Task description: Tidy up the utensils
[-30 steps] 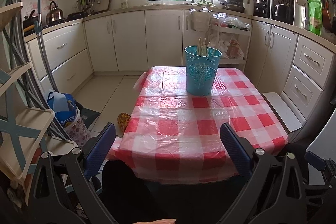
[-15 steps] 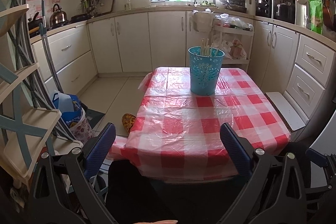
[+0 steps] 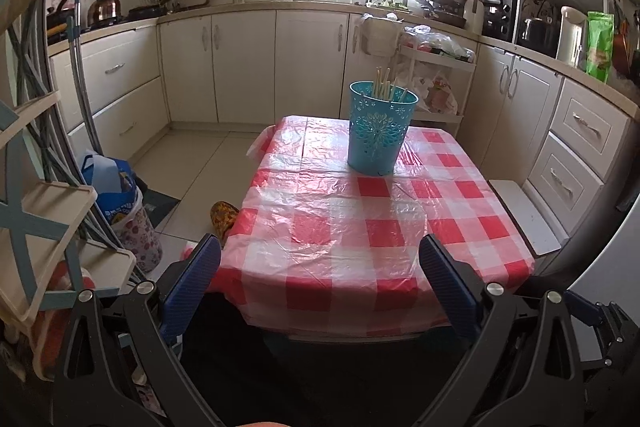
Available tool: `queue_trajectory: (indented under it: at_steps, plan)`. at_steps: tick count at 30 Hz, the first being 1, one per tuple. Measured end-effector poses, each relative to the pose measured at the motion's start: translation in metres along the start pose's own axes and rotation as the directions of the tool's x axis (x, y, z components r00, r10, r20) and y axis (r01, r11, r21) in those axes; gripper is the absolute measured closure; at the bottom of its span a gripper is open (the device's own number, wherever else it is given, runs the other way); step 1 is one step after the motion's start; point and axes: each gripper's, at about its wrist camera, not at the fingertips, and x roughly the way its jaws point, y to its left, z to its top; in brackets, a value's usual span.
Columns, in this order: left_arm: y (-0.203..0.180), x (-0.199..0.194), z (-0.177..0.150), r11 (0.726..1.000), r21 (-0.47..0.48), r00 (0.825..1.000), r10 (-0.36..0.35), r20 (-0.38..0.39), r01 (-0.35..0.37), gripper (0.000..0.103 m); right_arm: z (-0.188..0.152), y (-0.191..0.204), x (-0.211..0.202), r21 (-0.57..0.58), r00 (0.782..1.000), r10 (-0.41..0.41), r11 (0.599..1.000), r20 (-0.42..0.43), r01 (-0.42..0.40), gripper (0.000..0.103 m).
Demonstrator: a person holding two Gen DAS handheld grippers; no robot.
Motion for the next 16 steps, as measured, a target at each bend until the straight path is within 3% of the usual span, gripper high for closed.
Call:
queue_trajectory:
  at_steps: [6,11,16]
  plan:
    - [-0.004,0.000,-0.001,1.000,0.009,1.000,0.010,0.001,-0.010,0.008,0.000,0.000,0.000,-0.002,1.000,-0.006,1.000,0.008,0.006,0.007]
    - [-0.013,0.003,-0.001,0.997,0.054,0.998,0.059,-0.017,-0.058,0.008,-0.001,0.000,0.001,0.000,1.000,-0.009,1.000,0.009,0.009,0.007]
    - [-0.013,0.000,-0.001,0.997,0.055,0.999,0.049,-0.006,-0.048,0.008,-0.001,-0.001,0.001,0.001,1.000,-0.011,1.000,0.008,0.011,0.007]
